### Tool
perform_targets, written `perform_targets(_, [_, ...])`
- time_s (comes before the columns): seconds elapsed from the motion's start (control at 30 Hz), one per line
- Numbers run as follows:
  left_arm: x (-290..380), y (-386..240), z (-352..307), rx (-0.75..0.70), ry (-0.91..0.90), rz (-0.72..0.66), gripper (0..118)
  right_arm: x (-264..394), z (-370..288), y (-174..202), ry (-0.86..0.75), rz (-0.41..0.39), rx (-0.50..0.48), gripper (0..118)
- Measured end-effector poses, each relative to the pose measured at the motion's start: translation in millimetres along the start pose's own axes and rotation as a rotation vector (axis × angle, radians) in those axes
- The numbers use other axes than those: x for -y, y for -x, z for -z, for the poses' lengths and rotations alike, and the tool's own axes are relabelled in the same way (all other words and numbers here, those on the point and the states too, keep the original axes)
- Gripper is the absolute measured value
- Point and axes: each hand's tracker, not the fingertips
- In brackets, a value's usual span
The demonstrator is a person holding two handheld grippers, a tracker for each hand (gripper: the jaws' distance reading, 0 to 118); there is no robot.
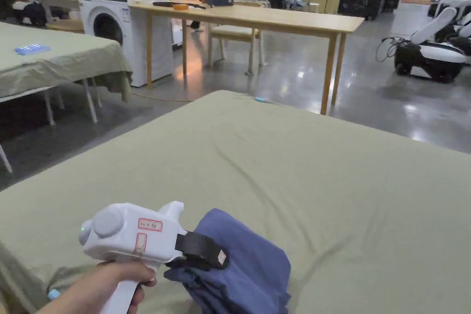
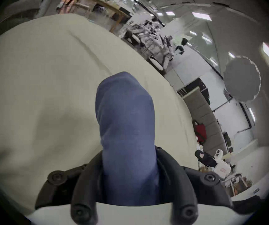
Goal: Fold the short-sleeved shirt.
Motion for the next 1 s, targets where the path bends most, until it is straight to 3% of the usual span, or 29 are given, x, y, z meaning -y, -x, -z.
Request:
perform_targets(0.13, [-30.1, 74.0, -30.8, -0.083, 0.026, 0.060, 30, 5.1, 15.7, 17.6, 0.023, -0.039, -0.008, 1])
perform_targets(0.23, [-33.4, 110.9, -42.2, -0.068, 0.007, -0.013, 30, 4.4, 20.0, 25.1, 0.032, -0.060, 0.002, 1])
perform_targets(0.33, [-25.9, 120.9, -40.7, -0.055, -0.002, -0.003, 32, 1.9, 21.3, 26.8, 0.036, -0.071, 0.010, 1])
perform_targets(0.37, [-23.5, 118.7, -39.5, -0.064, -0.013, 0.008, 45, 1.5, 21.4, 27.2, 0.037, -0.073, 0.011, 1])
perform_targets(0.4, [-21.4, 115.2, -43.5, -0.125, -0.038, 0.067, 82, 1.0, 20.9, 27.6, 0.036, -0.077, 0.015, 1])
perform_targets(0.43, [-18.6, 113.3, -51.9, -0.134, -0.083, 0.112, 103, 1.3, 20.8, 24.4, 0.038, -0.079, 0.016, 1])
perform_targets(0.47, [-16.8, 113.4, -62.2, -0.129, -0.136, 0.126, 112, 0.5, 18.7, 23.8, 0.039, -0.081, 0.017, 1])
perform_targets(0.57, [-14.5, 105.1, -94.2, -0.147, -0.263, 0.016, 112, -2.0, 8.8, 16.9, 0.032, -0.097, 0.028, 1])
perform_targets(0.7, [8.0, 49.0, -107.5, -0.473, -0.453, 0.181, 112, -9.3, -17.4, 6.1, -0.003, -0.097, 0.044, 1])
perform_targets(0.73, [17.3, 27.9, -104.7, -0.522, -0.494, 0.221, 109, -11.2, -25.4, 1.2, -0.013, -0.091, 0.050, 1])
perform_targets(0.77, [25.5, 9.4, -101.0, -0.513, -0.519, 0.245, 97, -13.6, -32.2, -3.4, -0.021, -0.087, 0.053, 1])
perform_targets(0.83, [45.8, -40.0, -86.0, -0.482, -0.546, 0.300, 0, -20.6, -51.5, -15.5, -0.066, -0.090, 0.091, 1])
perform_targets(0.9, [72.7, -96.9, -56.9, -0.636, -0.644, 0.396, 0, -29.2, -69.8, -24.1, -0.113, -0.099, 0.131, 1])
perform_targets(1.0, [96.0, -169.6, -10.9, -0.488, -0.577, 0.452, 0, -48.2, -98.1, -31.9, -0.163, -0.112, 0.160, 1])
